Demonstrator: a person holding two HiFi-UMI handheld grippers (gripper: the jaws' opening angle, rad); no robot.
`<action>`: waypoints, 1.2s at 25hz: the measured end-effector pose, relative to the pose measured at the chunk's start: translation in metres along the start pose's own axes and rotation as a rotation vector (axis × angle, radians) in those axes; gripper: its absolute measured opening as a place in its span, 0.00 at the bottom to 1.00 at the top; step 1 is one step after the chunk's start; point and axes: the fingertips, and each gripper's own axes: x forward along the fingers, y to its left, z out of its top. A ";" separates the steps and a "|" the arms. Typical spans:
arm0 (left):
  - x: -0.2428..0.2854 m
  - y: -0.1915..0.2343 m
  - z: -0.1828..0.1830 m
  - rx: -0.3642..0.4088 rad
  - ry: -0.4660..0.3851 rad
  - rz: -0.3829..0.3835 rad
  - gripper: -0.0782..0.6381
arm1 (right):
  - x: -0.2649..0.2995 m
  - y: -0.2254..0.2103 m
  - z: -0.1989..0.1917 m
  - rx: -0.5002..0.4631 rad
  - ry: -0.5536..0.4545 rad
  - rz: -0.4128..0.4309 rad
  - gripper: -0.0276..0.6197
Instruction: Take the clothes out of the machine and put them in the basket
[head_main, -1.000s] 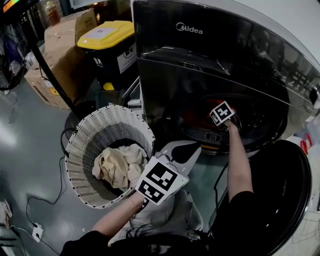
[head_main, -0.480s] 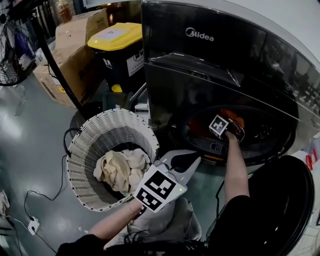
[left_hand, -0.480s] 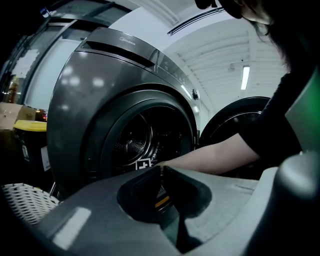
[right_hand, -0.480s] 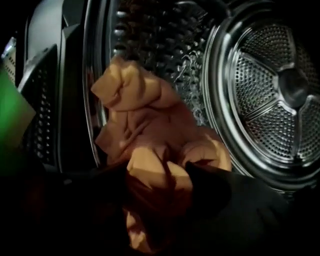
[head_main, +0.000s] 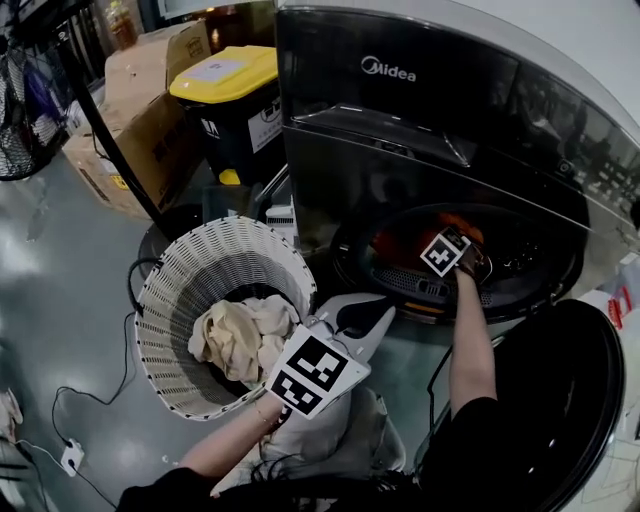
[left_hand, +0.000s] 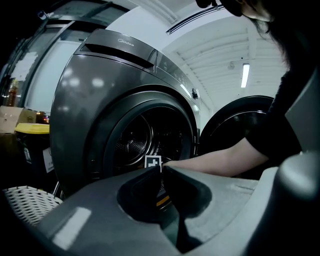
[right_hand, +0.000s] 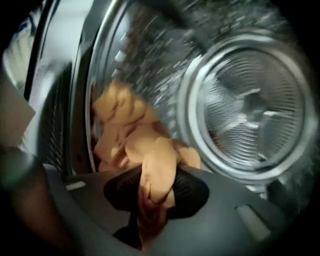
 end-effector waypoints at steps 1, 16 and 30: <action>-0.001 0.000 0.001 0.000 -0.004 0.000 0.13 | -0.009 -0.006 0.009 0.062 -0.070 -0.030 0.23; -0.038 -0.003 0.012 -0.004 -0.047 0.024 0.13 | -0.174 0.018 0.024 0.658 -0.573 -0.253 0.22; -0.087 0.010 0.027 0.016 -0.093 0.076 0.13 | -0.347 0.044 0.072 0.577 -0.864 -0.261 0.22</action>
